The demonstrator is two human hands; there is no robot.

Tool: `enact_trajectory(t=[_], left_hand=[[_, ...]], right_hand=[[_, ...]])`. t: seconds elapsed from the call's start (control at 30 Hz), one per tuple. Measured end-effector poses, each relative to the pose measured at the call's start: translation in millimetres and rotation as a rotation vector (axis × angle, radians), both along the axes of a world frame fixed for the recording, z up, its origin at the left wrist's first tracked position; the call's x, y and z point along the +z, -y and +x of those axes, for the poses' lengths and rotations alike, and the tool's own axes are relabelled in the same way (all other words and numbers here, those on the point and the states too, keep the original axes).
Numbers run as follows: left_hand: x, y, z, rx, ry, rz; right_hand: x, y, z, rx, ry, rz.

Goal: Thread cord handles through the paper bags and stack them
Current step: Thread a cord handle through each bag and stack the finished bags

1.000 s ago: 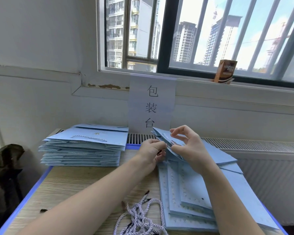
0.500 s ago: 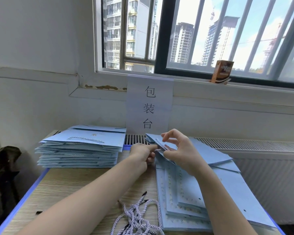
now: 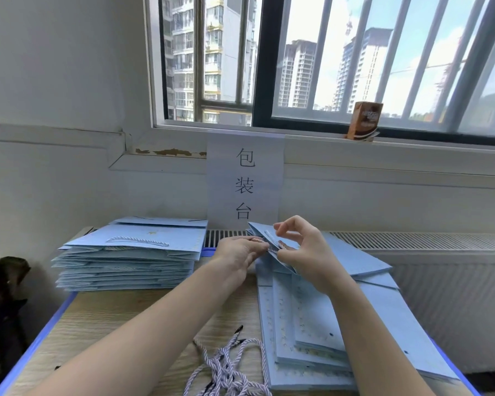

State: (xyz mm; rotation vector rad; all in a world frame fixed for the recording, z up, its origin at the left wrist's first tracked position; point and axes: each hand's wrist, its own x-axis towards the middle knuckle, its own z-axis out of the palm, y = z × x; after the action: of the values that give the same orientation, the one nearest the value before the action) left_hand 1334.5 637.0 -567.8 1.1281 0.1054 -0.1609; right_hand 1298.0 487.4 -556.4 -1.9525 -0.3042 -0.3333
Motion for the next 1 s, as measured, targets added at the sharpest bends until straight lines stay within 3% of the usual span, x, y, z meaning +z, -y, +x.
enact_trajectory(t=[0.23, 0.57, 0.77, 1.0], left_hand=[[-10, 1, -4, 0.054, 0.028, 0.166], [-13, 3, -3, 0.038, -0.160, 0.016], [-7, 4, -10, 0.033, -0.167, 0.191], [3, 5, -17, -0.203, -0.072, 0.145]], right_hand=[[3, -1, -4, 0.015, 0.017, -0.001], [1, -20, -11, 0.148, 0.030, -0.079], [5, -20, -15, 0.168, 0.006, -0.086], [13, -12, -17, 0.129, 0.050, 0.032]])
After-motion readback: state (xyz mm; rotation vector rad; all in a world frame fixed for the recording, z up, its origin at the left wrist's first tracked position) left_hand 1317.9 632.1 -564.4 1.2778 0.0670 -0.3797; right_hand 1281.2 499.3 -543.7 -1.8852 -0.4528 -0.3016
